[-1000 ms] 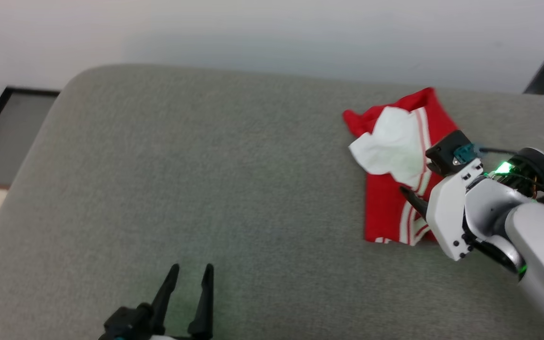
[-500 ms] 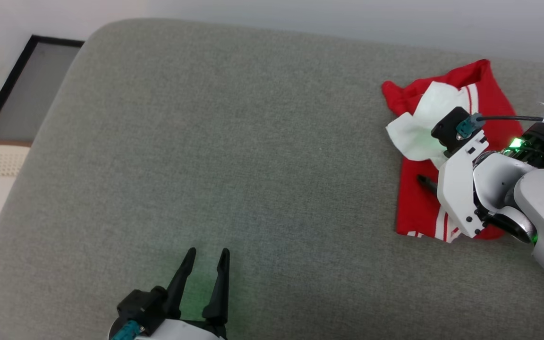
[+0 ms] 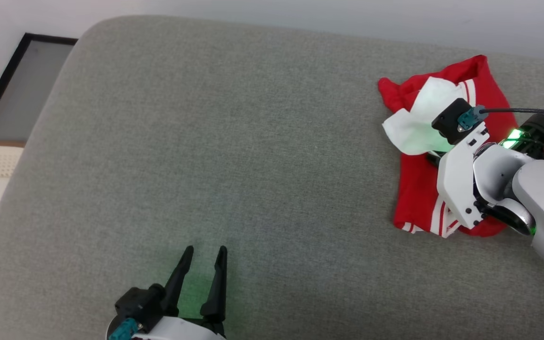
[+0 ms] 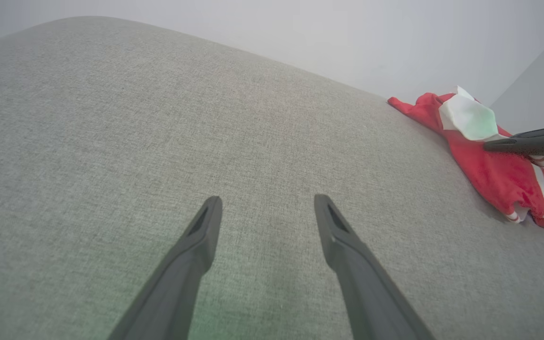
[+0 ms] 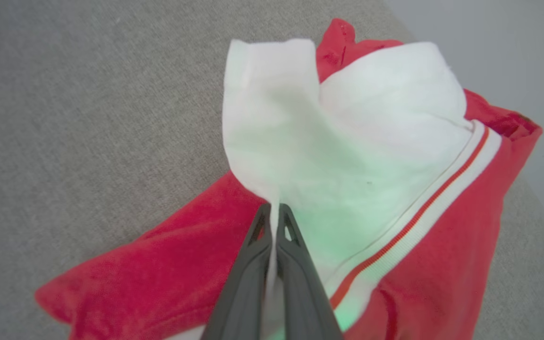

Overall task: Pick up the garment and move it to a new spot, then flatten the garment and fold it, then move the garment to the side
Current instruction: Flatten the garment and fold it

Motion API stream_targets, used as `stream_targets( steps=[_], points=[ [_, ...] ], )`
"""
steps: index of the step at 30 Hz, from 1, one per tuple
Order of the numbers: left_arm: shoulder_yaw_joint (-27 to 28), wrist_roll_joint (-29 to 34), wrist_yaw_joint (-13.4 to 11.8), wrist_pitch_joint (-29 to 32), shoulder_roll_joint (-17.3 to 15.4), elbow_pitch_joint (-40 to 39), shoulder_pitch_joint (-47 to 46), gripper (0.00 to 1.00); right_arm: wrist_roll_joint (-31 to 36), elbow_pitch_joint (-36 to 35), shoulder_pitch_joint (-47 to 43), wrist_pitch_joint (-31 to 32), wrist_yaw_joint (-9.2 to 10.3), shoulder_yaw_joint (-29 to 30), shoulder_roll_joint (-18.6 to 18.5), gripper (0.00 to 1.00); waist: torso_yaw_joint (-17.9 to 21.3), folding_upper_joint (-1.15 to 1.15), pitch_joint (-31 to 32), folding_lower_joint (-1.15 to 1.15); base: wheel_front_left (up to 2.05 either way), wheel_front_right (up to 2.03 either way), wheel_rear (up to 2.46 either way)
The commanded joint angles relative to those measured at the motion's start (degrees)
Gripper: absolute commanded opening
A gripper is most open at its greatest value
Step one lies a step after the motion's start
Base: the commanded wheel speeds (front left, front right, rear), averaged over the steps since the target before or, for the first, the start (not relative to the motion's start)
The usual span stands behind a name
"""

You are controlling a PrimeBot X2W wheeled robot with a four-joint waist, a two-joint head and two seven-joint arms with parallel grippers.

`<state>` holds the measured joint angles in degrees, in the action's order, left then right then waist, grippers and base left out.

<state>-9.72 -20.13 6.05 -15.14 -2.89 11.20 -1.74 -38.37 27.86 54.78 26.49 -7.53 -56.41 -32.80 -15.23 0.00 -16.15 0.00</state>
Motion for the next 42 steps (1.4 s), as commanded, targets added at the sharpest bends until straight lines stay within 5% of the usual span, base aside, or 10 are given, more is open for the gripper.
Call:
stream_targets(
  steps=[1, 6, 16, 25, 32, 35, 36, 42],
  points=[
    [0.26, 0.42, -0.02, 0.0, 0.02, 0.13, 0.34, 1.0, -0.7, 0.35, 0.42, -0.91, 0.08, -0.06, 0.3, 0.0, 0.47, 0.0, 0.52, 0.0, 0.0, 0.0, 0.0],
    [0.83, 0.97, 0.08, -0.01, 0.01, 0.39, 0.78, 1.0, -4.8, 1.52, -1.25, -4.84, 0.08, 6.01, 1.2, 0.0, 1.63, 0.0, 1.49, 0.0, 0.0, 0.0, 0.0],
    [3.11, 3.12, 0.53, 0.0, 0.01, 0.08, 1.81, 1.0, -10.06, 8.83, -11.1, -15.12, 0.08, 29.77, 0.91, 0.0, 5.87, 0.0, 2.46, 0.0, 0.0, 0.0, 0.0],
    [4.51, 5.32, 1.04, 0.0, 0.01, -0.32, 1.34, 1.0, -7.42, 15.3, -19.37, -22.64, 0.08, 45.43, 2.39, 0.0, 9.77, 0.0, 0.84, 0.0, 0.0, 0.0, 0.0],
    [4.89, 6.31, 1.29, -0.01, 0.0, -0.38, 0.45, 1.0, -2.43, 17.39, -20.68, -23.3, 0.07, 50.06, 6.28, 0.0, 11.28, 0.0, -0.58, 0.0, 0.0, 0.0, 0.0],
    [5.01, 6.76, 1.36, 0.0, 0.01, -0.26, 0.45, 1.0, -0.82, 16.56, -21.35, -23.2, 0.08, 50.67, 7.95, 0.51, 11.88, 0.0, -0.35, 0.0, 0.0, 0.0, 0.0],
    [5.08, 6.81, 1.39, 0.0, 0.0, -0.21, 0.49, 1.0, -0.26, 16.2, -21.73, -23.38, 0.07, 51.08, 8.2, 1.0, 12.07, 0.0, -0.16, 0.0, 0.0, 0.0, 0.0],
    [5.7, 6.95, 1.52, 0.0, 0.0, -0.66, 0.37, 1.0, 3.29, 12.74, -24.01, -24.27, 0.07, 53.34, 8.06, 1.0, 13.27, 0.0, 1.43, 0.0, 0.0, 0.0, 0.0]
  ],
)
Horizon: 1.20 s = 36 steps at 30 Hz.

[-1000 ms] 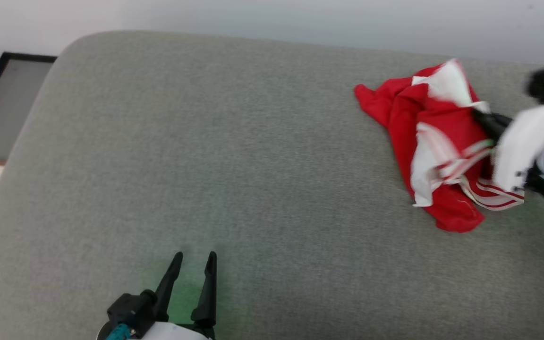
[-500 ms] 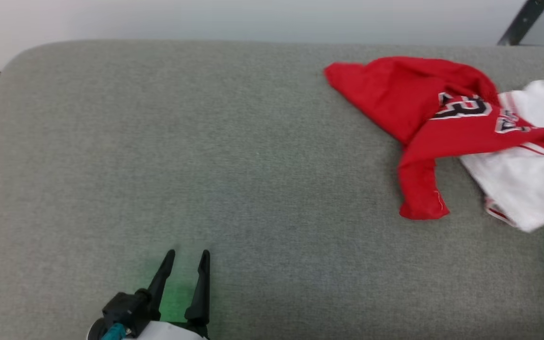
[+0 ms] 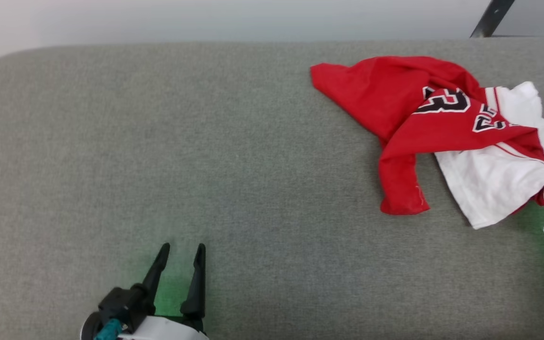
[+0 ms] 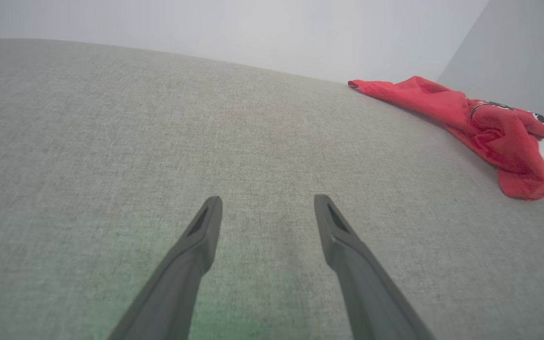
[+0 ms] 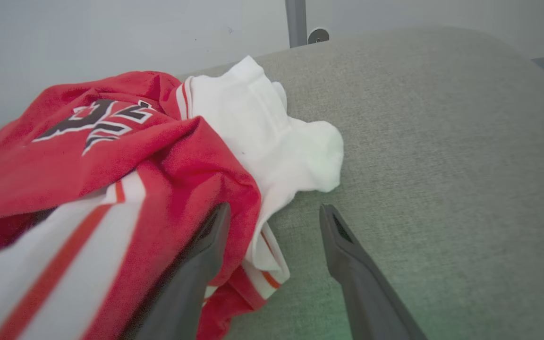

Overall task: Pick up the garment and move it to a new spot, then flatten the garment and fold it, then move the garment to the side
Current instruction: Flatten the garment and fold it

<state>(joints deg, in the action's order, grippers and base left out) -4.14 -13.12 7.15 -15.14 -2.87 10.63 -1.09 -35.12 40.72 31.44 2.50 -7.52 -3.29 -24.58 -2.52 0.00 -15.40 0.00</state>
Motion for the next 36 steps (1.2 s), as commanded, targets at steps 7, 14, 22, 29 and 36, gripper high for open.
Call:
stream_targets(
  steps=[7, 14, 22, 29, 36],
  points=[
    [-1.73, -1.72, 0.33, 0.0, -3.28, -1.66, -2.63, 1.0, 6.96, -13.67, -8.52, -2.54, 0.07, 2.21, -0.68, 1.0, 3.03, 0.0, 3.74, 0.0, 0.0, 0.0, 0.0],
    [-11.37, -6.47, 0.35, 5.97, -10.65, -3.88, -11.14, 1.0, 12.71, -31.22, -18.95, -3.33, 0.06, 3.66, 3.07, 1.0, 5.83, 0.0, 6.14, 0.0, 0.0, 0.0, 0.0],
    [-33.96, -18.72, 0.36, 24.83, -17.81, -4.48, -34.88, 1.0, 14.46, -45.09, -28.46, -1.88, 0.07, -2.84, 7.44, 1.0, 10.45, 0.0, 5.17, 0.0, 0.0, 0.0, 0.0],
    [-51.35, -32.62, 0.35, 34.99, -14.85, 3.83, -52.86, 1.0, 14.47, -47.74, -30.79, -1.98, 0.07, -5.14, 10.12, 1.0, 17.15, 0.0, 1.73, 0.0, 0.0, 0.0, 0.0],
    [-61.44, -40.69, 0.36, 37.61, -12.98, 16.28, -61.24, 1.0, 14.06, -46.96, -28.9, -4.08, 0.06, -6.1, 11.97, 1.0, 23.64, 0.0, -2.76, 0.0, 0.0, 0.0, 0.0]
  ],
)
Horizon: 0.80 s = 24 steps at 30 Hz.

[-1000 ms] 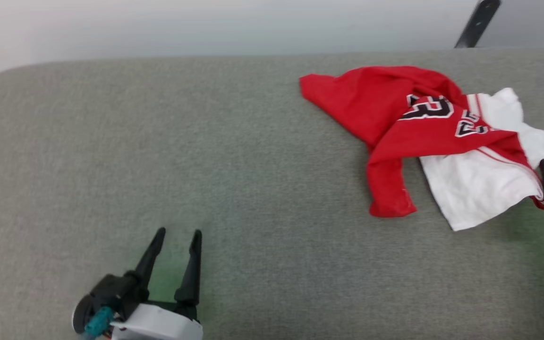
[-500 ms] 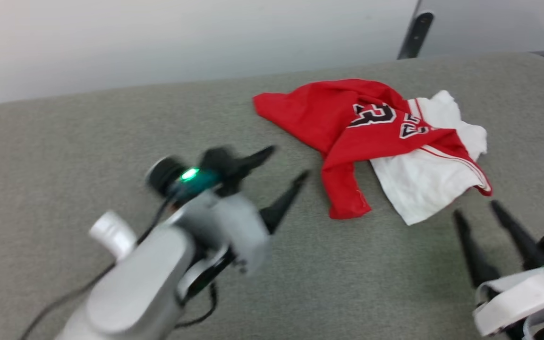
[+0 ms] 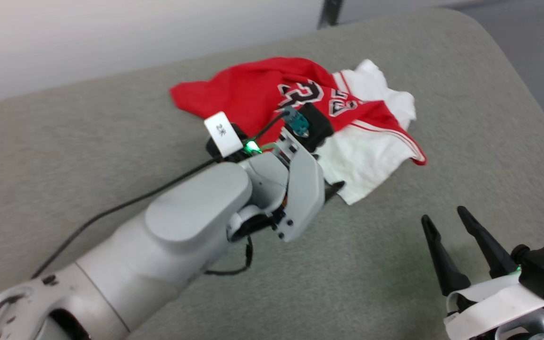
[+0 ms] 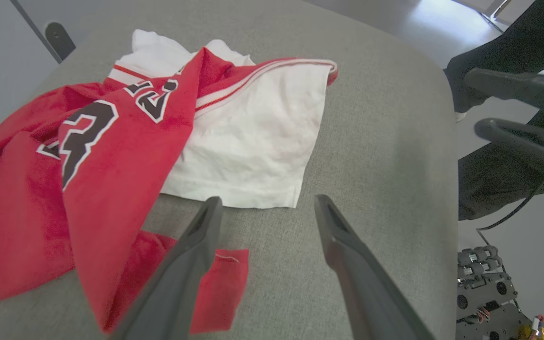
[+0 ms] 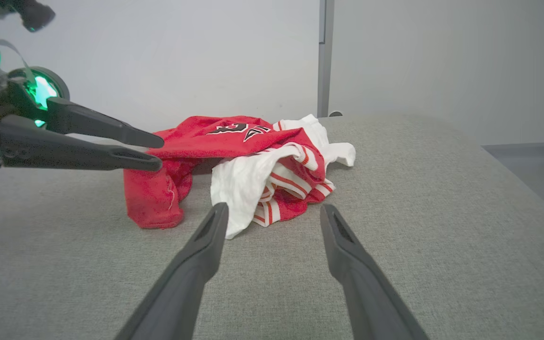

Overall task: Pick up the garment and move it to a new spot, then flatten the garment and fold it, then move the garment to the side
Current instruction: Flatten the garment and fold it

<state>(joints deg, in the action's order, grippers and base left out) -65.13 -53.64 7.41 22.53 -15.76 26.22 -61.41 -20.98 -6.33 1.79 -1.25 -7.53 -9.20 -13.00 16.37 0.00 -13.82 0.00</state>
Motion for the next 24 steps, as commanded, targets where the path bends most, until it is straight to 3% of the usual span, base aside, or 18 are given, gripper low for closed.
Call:
stream_targets(
  steps=[1, 12, 19, 20, 21, 22, 24],
  points=[
    [-1.48, -0.78, 0.09, -0.09, -0.02, 2.3, -1.98, 1.0, -0.18, 0.28, 1.05, -0.69, 0.08, -0.42, 0.63, 1.0, 5.39, 0.0, -4.99, 0.0, 0.0, 0.0, 0.0],
    [-7.7, -2.1, 0.09, -0.92, 1.7, 15.14, -7.54, 1.0, -1.91, 4.79, 4.99, -4.83, 0.08, -4.08, 2.14, 1.0, 11.02, 0.0, -9.35, 0.0, 0.0, 0.0, 0.0],
    [-8.44, 3.09, 0.1, 4.59, 1.31, 17.49, -5.1, 1.0, -2.64, 6.76, 6.16, -6.17, 0.08, -5.14, 1.99, 1.0, 12.47, 0.0, -9.76, 0.0, 0.0, 0.0, 0.0],
    [-8.51, 3.31, 0.1, 5.41, 1.27, 17.46, -4.65, 0.93, -2.76, 6.94, 6.19, -6.27, 0.08, -5.2, 1.96, 1.0, 12.55, 0.0, -9.76, 0.0, 0.0, 0.0, 0.0],
    [-8.6, 3.96, 0.1, 6.08, 1.25, 17.08, -4.33, 0.43, -2.83, 7.06, 6.33, -6.34, 0.08, -5.2, 1.93, 1.0, 12.57, 0.0, -9.78, 0.0, 0.0, 0.0, 0.0],
    [-8.65, 4.19, 0.1, 6.41, 1.11, 16.78, -4.18, 0.03, -2.85, 7.14, 6.45, -6.46, 0.08, -5.18, 1.9, 1.0, 12.53, 0.0, -9.77, 0.0, 0.0, 0.0, 0.0],
    [-8.73, 4.96, 0.11, 7.12, 0.9, 16.29, -3.94, 0.0, -2.86, 7.3, 6.48, -6.57, 0.08, -4.99, 1.78, 1.0, 12.27, 0.0, -9.63, 0.0, 0.0, 0.0, 0.0]
  ],
)
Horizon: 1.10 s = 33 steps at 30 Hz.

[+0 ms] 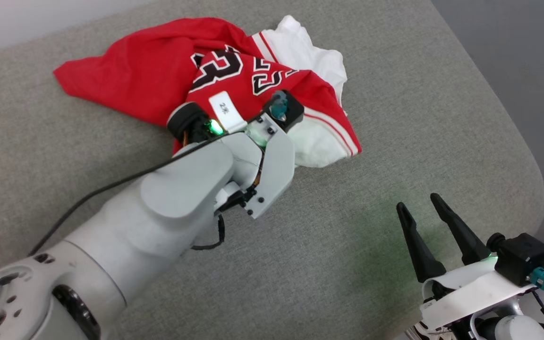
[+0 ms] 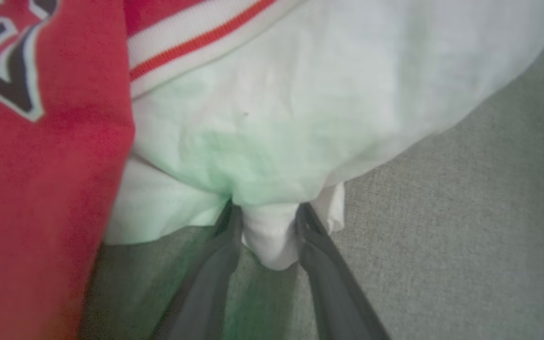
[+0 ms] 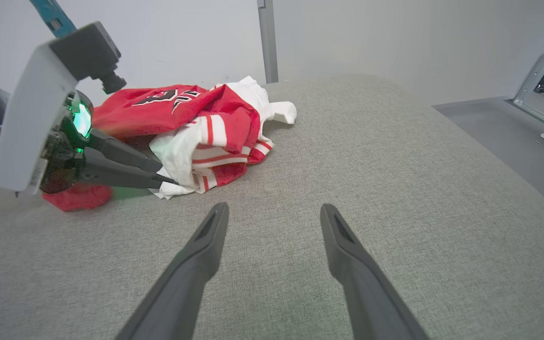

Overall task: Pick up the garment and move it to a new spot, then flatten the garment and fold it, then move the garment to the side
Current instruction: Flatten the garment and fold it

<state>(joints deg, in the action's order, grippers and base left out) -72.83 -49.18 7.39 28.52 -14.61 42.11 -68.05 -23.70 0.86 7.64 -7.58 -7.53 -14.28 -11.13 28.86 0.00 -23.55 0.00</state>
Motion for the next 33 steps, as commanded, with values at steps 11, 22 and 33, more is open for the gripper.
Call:
stream_targets(
  steps=[11, 22, 33],
  points=[
    [-0.54, -0.87, 0.12, 2.51, -0.74, -7.25, -0.89, 0.0, 1.34, -1.82, -1.75, 1.42, 0.08, 2.9, -1.26, 1.0, -6.38, 0.0, 3.69, 0.0, 0.0, 0.0, 0.0],
    [-0.54, -3.51, 0.05, -1.37, -10.29, -13.45, -8.18, 0.0, 2.96, -6.9, -5.0, 6.3, 0.08, 5.15, -3.01, 1.0, -17.31, 0.0, 8.61, 0.0, 0.0, 0.0, 0.0],
    [-0.62, -4.72, 0.04, -1.87, -20.34, -10.1, -4.71, 0.0, 3.62, -11.28, -6.42, 10.64, 0.08, 6.36, -4.27, 1.0, -23.32, 0.0, 9.91, 0.0, 0.0, 0.0, 0.0]
  ],
)
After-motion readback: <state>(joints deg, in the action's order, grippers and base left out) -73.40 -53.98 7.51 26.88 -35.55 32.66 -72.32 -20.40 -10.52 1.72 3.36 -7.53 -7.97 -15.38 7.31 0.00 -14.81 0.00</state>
